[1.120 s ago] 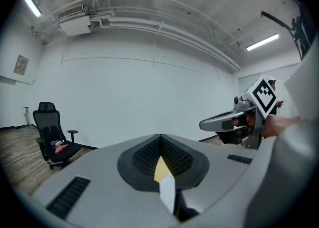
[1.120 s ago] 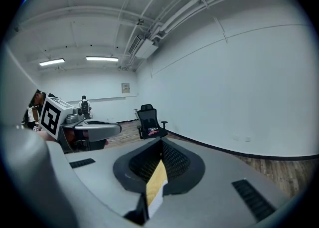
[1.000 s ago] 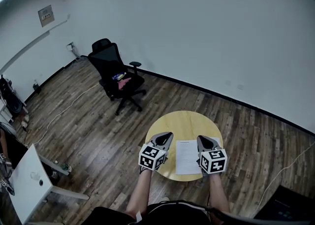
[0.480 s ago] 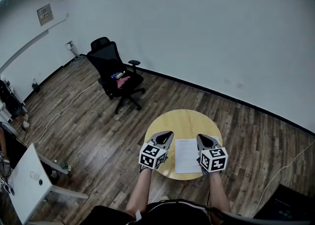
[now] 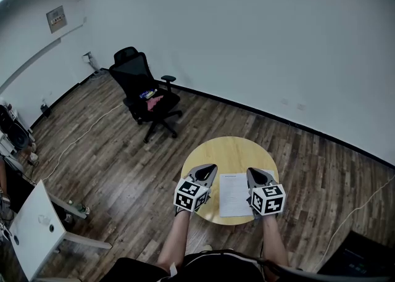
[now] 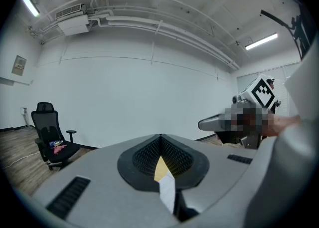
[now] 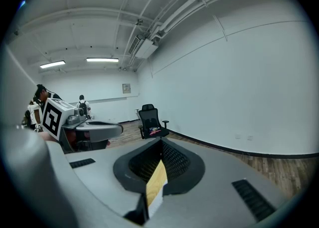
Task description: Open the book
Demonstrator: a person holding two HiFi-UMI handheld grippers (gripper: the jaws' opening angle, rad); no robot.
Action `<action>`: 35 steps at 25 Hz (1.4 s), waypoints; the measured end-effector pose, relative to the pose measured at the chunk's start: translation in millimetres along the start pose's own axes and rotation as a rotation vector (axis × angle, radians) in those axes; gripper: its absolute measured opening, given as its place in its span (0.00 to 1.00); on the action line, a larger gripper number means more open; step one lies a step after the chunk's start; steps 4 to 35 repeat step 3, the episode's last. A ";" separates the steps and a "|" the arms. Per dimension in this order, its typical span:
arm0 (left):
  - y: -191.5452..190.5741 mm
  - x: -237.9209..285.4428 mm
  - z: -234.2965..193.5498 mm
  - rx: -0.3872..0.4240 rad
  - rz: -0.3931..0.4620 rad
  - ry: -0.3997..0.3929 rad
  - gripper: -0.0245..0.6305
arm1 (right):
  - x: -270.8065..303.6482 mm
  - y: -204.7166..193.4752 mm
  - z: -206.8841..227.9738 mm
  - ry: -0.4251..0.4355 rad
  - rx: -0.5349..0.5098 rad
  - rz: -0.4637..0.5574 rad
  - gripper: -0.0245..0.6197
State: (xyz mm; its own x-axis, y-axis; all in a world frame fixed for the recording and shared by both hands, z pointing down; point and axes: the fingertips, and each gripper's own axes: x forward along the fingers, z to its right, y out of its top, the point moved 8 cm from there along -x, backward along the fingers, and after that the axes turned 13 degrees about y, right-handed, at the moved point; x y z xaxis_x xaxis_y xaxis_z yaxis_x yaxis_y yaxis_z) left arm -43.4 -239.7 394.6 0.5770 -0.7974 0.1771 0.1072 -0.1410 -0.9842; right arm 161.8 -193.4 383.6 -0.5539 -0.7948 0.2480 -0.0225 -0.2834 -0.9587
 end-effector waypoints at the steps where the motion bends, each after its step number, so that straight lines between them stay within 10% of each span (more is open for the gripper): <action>1: -0.1 0.4 0.6 0.001 0.000 -0.001 0.04 | 0.2 -0.3 0.3 0.000 0.000 0.000 0.05; 35: -0.2 1.4 1.7 0.004 0.001 -0.003 0.04 | 0.5 -0.6 1.0 0.001 -0.001 0.001 0.05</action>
